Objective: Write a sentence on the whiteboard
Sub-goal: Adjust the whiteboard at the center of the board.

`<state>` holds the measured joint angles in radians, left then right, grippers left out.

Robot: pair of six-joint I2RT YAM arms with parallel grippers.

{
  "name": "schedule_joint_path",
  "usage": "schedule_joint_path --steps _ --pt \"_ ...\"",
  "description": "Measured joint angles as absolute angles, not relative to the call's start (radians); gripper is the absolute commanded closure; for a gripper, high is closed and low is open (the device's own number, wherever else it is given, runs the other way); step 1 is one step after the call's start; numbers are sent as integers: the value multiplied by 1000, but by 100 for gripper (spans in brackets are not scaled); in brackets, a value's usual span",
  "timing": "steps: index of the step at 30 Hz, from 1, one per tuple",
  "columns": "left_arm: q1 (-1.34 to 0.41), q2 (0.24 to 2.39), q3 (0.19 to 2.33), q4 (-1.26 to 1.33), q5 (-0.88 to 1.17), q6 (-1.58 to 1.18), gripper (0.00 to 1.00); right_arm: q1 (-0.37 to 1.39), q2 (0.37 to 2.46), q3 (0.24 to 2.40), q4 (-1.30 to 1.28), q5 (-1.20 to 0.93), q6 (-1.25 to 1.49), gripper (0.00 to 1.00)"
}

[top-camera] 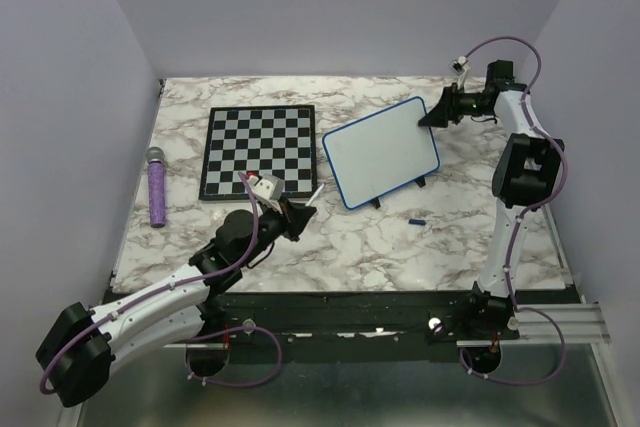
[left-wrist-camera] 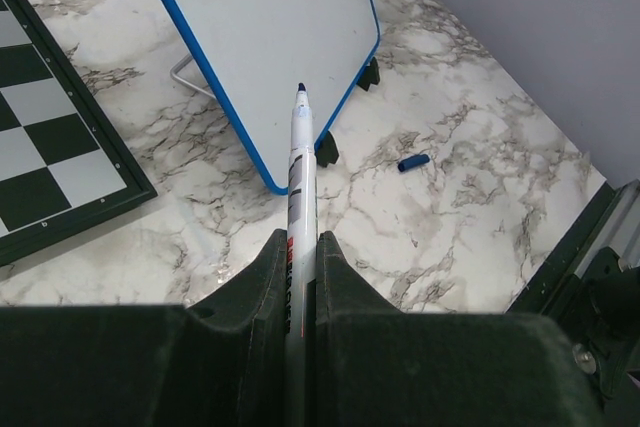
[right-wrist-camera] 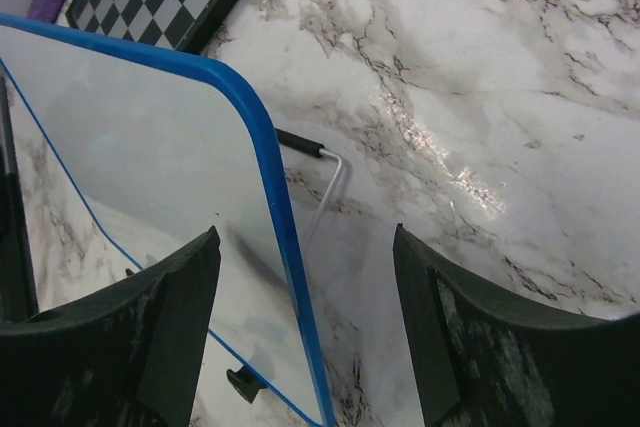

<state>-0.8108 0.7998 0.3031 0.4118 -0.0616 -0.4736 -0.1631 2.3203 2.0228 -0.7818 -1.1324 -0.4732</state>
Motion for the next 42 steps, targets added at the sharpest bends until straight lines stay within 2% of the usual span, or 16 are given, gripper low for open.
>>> schedule_joint_path --steps 10,15,16,20,23,33,38,42 --pt "-809 826 320 418 -48 -471 100 -163 2421 2120 -894 -1244 -502 30" --pt "-807 826 321 418 -47 -471 100 -158 2444 2156 -930 -1280 -509 41" --pt "-807 826 322 418 -47 -471 100 -157 2445 2158 -933 -1289 -510 44" --pt "-807 830 336 418 -42 -471 100 -156 2445 2166 -945 -1321 -515 78" --pt "-807 830 338 418 -40 -471 100 -156 2446 2169 -957 -1369 -511 85" --pt "-807 826 338 417 -40 -472 100 -151 2445 2130 -940 -1451 -516 93" --pt "-807 819 338 416 -41 -472 100 -168 2428 2072 -911 -1473 -534 99" --pt "-807 805 338 412 -40 -472 100 -186 2383 1999 -890 -1483 -552 99"
